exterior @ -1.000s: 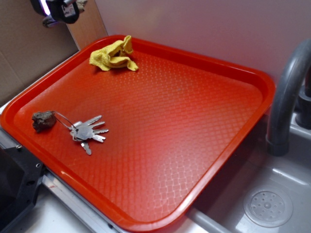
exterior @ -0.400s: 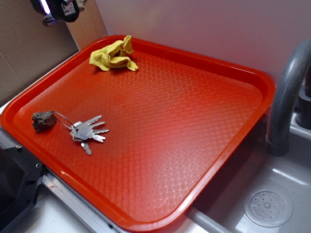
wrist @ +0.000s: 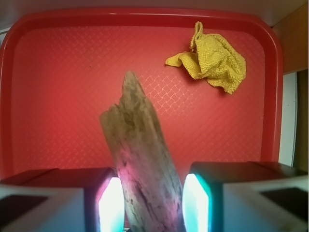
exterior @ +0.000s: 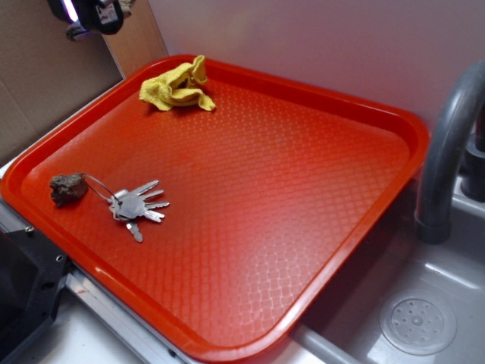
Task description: Grab the wood chip.
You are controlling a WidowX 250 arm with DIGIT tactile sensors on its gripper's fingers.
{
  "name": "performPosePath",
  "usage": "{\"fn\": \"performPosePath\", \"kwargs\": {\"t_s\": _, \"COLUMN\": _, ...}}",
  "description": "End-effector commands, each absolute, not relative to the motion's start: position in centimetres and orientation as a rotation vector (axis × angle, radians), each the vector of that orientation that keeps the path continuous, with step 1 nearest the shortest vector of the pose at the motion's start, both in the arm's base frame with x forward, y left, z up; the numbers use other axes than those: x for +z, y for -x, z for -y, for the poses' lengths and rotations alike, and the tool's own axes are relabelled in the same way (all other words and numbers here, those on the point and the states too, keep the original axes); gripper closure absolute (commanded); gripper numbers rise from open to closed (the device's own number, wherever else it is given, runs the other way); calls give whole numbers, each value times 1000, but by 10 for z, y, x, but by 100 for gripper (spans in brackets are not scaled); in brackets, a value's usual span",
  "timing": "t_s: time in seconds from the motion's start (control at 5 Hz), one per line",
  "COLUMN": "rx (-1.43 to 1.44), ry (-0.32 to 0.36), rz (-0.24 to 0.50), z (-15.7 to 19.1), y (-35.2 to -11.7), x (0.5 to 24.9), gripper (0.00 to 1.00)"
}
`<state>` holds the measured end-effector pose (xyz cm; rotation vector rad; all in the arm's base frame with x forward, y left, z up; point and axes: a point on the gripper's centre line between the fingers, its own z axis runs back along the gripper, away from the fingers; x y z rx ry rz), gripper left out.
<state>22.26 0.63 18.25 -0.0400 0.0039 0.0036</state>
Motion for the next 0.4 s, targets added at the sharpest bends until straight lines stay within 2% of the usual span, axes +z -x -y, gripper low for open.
{"fn": "performPosePath", "kwargs": {"t_s": 0.0, "rx": -1, "ry": 37, "rz": 33, "z": -1, "y": -229, "x": 194, "gripper": 100}}
{"fn": "performPosePath", "kwargs": {"t_s": 0.2, "rx": -25, "ry": 25, "rz": 51, "z": 1, "y": -228, "x": 194, "gripper": 100}}
